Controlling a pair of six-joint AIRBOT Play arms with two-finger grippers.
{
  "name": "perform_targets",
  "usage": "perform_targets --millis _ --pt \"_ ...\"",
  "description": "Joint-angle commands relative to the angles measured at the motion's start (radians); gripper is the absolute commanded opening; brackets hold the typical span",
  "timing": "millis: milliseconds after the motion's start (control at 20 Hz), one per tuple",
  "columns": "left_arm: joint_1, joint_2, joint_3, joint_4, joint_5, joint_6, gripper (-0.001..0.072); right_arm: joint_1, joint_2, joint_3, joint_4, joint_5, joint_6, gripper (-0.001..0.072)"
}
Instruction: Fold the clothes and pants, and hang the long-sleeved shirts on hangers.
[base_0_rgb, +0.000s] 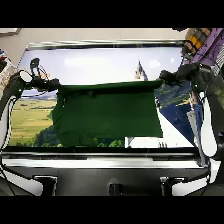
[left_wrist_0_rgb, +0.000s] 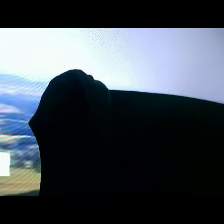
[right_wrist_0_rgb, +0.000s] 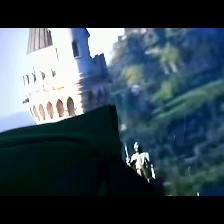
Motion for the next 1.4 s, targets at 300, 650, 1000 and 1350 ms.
perform_targets --millis 300,650,1000,1350 --pt "0.000 -0.050 0.006 0.064 -0.269 0.029 0.0012 0.000 -0.090 0.000 -0.016 -0.302 -0.003 0.0030" --pt "-0.002 -0.094 0.006 0.064 -0.343 0.029 0.0013 0.001 -0.126 0.000 0.033 -0.362 -0.003 0.0031" --pt "-0.002 -0.093 0.008 0.063 -0.344 0.014 0.0024 0.001 -0.130 0.000 0.067 -0.401 -0.004 0.0146" --pt "0.101 0.056 -0.025 -0.003 -0.437 0.007 0.0278 -0.066 0.015 -0.001 0.107 -0.540 -0.196 0.0362"
